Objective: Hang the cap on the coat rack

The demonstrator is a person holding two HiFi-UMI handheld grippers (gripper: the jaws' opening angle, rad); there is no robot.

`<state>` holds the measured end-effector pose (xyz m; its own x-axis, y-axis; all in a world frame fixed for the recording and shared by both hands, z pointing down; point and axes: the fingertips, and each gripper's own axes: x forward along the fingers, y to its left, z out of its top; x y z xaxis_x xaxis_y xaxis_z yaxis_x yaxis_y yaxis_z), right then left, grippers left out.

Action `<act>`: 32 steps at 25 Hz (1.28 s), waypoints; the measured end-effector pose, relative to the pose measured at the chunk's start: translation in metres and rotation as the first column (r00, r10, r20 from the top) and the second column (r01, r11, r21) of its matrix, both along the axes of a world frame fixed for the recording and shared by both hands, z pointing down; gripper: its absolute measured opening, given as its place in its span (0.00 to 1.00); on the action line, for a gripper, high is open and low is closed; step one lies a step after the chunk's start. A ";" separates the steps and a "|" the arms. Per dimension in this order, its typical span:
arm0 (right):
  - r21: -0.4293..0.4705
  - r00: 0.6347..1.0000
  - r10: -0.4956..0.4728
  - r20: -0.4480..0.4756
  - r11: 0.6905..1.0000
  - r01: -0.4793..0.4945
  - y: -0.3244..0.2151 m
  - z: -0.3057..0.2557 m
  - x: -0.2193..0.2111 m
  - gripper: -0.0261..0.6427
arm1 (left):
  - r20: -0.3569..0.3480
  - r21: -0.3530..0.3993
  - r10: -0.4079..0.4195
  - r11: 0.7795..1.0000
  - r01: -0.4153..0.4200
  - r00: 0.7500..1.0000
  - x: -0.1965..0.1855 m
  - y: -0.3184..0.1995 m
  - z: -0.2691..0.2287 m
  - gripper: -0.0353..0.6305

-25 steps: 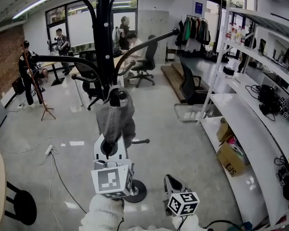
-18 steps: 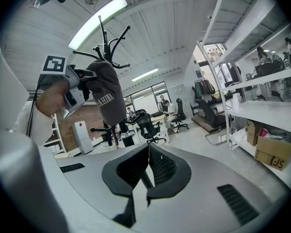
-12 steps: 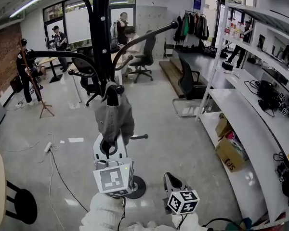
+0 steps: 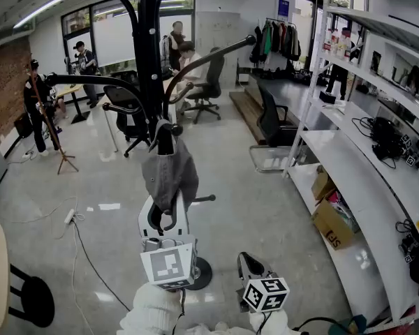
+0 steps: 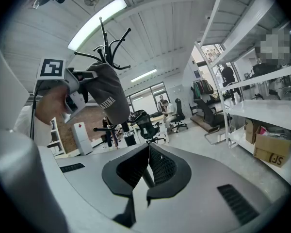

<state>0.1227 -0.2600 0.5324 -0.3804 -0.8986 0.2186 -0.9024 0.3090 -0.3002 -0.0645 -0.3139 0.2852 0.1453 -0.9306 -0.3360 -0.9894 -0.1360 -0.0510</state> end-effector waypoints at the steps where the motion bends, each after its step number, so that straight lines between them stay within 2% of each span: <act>1: 0.000 1.000 0.000 0.000 1.000 0.000 0.001 0.000 0.000 0.06 | -0.001 0.004 0.006 1.000 -0.006 1.000 0.001 0.002 -0.001 0.20; 11: -0.005 1.000 -0.012 -0.001 1.000 0.012 0.011 0.001 -0.011 0.06 | 0.004 -0.045 0.035 0.998 -0.034 0.999 0.003 0.012 0.020 0.23; 21: -0.012 0.999 -0.045 -0.002 0.999 0.045 0.019 0.003 -0.028 0.06 | 0.007 -0.044 0.036 0.998 -0.036 0.999 0.005 0.033 0.032 0.27; 28: -0.015 0.996 -0.087 -0.005 0.996 0.087 0.022 0.004 -0.043 0.06 | -0.016 -0.128 0.060 0.990 -0.062 0.998 0.008 0.045 0.066 0.28; 32: -0.016 0.994 -0.108 -0.008 0.994 0.108 0.025 0.005 -0.050 0.06 | -0.042 -0.233 0.075 0.969 -0.083 0.996 0.014 0.053 0.105 0.29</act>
<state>0.0729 -0.2355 0.5376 -0.4730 -0.8487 0.2365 -0.8667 0.4000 -0.2979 -0.0501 -0.2608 0.3906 0.2136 -0.9701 -0.1154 -0.9757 -0.2177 0.0241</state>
